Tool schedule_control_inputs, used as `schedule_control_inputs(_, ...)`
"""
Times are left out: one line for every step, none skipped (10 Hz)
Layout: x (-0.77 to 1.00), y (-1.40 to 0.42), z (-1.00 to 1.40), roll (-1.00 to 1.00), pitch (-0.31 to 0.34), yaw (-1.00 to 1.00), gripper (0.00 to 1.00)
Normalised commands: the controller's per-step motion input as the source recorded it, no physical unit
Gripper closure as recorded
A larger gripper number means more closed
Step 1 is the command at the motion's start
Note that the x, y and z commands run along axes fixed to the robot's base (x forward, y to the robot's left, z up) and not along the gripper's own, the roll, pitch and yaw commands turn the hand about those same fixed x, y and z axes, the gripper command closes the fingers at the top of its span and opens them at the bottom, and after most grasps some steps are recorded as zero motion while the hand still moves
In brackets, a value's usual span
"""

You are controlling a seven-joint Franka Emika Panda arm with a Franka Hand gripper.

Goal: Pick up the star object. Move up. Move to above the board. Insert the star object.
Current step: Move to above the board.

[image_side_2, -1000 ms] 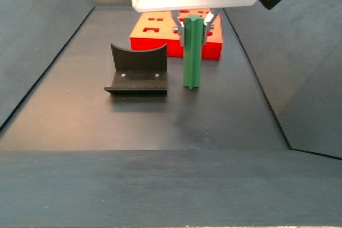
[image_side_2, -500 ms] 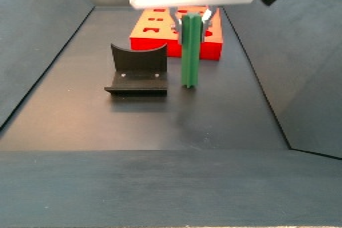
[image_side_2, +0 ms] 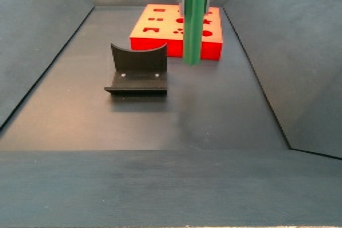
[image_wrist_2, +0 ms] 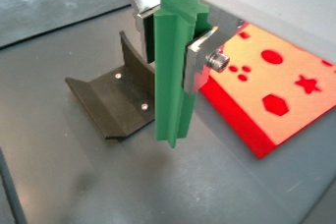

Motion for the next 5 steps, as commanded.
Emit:
schedule_control_inputs(0.02, -0.05, 1.00, 0.13, 0.246, 0.08, 1.00)
schedule_control_inputs(0.02, -0.05, 1.00, 0.13, 0.200, 0.06, 1.00)
schedule_control_inputs(0.01, -0.05, 1.00, 0.12, 0.169, 0.05, 1.00)
schedule_control_inputs(0.01, -0.05, 1.00, 0.10, 0.122, 0.03, 1.00)
schedule_control_inputs(0.02, -0.04, 1.00, 0.10, 0.103, 0.03, 1.00)
